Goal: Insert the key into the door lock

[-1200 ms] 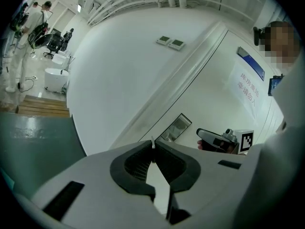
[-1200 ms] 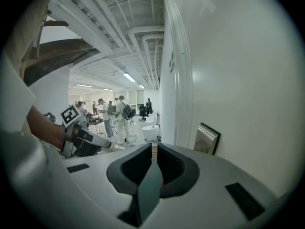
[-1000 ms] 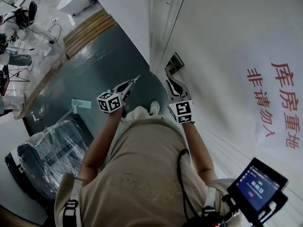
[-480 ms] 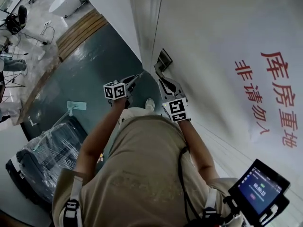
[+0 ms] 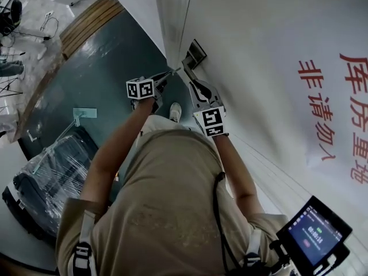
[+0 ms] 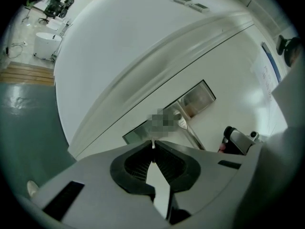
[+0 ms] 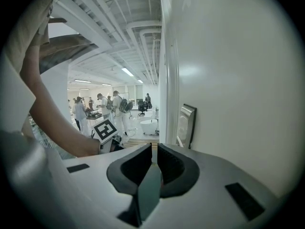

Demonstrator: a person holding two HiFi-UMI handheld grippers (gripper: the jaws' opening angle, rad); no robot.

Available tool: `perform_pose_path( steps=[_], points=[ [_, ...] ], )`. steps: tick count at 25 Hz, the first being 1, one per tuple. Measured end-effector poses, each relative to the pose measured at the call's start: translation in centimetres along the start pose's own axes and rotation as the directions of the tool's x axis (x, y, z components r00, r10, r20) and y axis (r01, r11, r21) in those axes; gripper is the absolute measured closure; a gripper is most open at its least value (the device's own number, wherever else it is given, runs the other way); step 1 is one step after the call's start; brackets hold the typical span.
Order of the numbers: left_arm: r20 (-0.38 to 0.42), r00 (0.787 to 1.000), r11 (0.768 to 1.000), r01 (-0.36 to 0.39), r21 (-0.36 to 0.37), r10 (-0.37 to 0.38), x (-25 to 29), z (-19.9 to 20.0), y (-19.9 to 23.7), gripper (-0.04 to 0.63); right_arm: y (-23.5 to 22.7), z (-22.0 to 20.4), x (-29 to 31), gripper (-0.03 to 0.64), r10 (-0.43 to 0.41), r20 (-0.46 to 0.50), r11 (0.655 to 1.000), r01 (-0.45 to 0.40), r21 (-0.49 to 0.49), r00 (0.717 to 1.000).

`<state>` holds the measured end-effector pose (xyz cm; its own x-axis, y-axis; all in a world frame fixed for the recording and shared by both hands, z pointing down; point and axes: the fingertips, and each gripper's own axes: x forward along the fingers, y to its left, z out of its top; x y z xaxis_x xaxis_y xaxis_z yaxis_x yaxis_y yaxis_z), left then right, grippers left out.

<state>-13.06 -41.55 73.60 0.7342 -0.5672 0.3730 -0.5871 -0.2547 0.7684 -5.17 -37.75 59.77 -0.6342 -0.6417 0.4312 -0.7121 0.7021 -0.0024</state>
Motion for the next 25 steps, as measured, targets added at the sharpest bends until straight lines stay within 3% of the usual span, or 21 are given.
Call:
perform_pose_path(
  steps=[5,10,15,25],
  points=[
    [0.088,0.992,0.985,0.098,-0.145,-0.086,1.5,1.0,-1.1,0.561,-0.2,0.0,-0.1,0.578,-0.003,0.003,1.0,0.003,0.0,1.0],
    [0.101,0.99,0.967,0.123,-0.223,-0.103,2.8,0.8,-1.1,0.562,0.2,0.1,-0.3,0.578,-0.004,0.011,1.0,0.004,0.002,1.0],
    [0.179,0.97,0.912,0.218,-0.346,-0.163,3.5,1.1,-1.5,0.561,0.1,0.0,-0.9,0.578,-0.014,0.013,1.0,0.014,0.008,1.0],
    [0.223,0.96,0.84,0.259,-0.477,-0.169,4.6,0.7,-1.7,0.563,0.1,0.3,-1.8,0.578,-0.027,0.026,1.0,0.027,0.013,0.999]
  ],
)
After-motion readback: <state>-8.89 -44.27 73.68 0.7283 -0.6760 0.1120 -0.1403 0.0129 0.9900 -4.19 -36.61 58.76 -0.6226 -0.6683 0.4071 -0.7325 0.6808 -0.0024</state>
